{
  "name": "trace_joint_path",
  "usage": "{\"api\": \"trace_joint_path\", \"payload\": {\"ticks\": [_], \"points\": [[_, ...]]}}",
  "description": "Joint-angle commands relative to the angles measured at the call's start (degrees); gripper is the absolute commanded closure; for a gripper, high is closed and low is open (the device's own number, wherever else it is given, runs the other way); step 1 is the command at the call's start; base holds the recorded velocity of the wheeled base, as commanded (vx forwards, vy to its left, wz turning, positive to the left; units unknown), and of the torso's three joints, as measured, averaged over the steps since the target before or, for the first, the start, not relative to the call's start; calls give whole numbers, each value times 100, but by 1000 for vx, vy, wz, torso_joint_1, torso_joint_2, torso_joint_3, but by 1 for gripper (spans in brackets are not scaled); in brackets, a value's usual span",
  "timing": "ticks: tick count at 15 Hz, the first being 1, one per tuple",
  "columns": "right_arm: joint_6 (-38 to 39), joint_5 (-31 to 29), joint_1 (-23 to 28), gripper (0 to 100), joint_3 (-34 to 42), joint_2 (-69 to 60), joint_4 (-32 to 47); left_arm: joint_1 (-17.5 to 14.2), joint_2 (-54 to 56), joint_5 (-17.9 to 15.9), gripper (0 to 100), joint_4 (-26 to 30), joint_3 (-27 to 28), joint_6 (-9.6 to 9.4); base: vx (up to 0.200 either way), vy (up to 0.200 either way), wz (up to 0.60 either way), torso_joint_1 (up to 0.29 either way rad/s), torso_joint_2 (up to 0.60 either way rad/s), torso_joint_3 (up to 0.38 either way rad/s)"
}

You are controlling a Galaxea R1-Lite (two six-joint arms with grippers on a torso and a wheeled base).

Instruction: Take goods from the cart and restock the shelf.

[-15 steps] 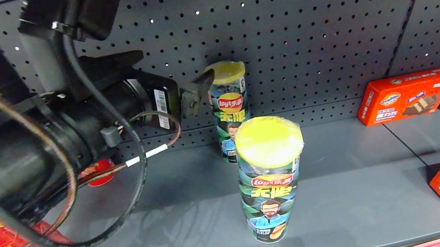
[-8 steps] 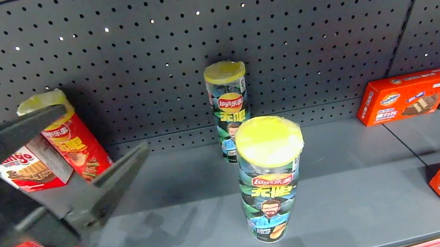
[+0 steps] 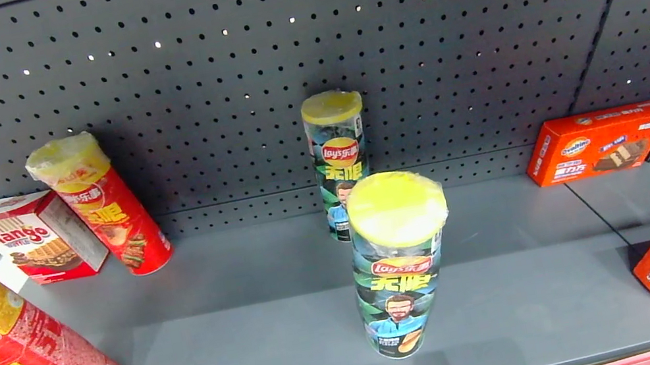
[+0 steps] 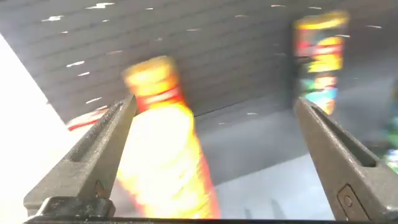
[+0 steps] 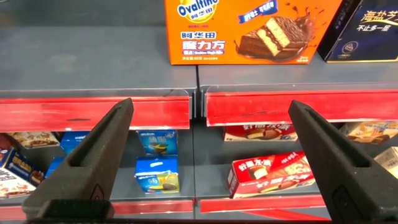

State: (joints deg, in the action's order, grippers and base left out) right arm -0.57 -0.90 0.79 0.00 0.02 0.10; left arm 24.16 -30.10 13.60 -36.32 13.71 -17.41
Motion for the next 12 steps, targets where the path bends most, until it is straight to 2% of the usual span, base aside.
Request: {"api": "trace_joint_path", "payload": {"ticks": [1,3,5,6,7,8,9,10,12], "points": [[-4,2,0,0,0,15,-1,-1291,1674,-7,0,2,-923,308,0,0,0,0,0,0],[-4,2,0,0,0,6,-1,-1889,2184,-7,0,142,-1240,422,0,0,0,0,0,0],[-4,2,0,0,0,6,-1,-2249,2650,-7,0,652,-1371,563,0,0,0,0,0,0],[-4,2,0,0,0,6,-1,-2416,2816,-42,0,933,-1371,572,0,0,0,0,0,0],[-4,2,0,0,0,15,-1,-2434,3010,-429,0,1557,-1371,589,0,0,0,0,0,0],[-4,2,0,0,0,6,-1,-2434,3010,-517,0,1601,-1371,589,0,0,0,0,0,0],[-4,2,0,0,0,6,-1,-2434,3010,-1273,0,2041,-1371,607,0,0,0,0,0,0],[-4,2,0,0,0,6,-1,-2434,3010,-1870,0,2357,-1371,625,0,0,0,0,0,0],[-4,2,0,0,0,15,-1,-2425,3010,-2767,0,2928,-1371,598,0,0,0,0,0,0]]}}
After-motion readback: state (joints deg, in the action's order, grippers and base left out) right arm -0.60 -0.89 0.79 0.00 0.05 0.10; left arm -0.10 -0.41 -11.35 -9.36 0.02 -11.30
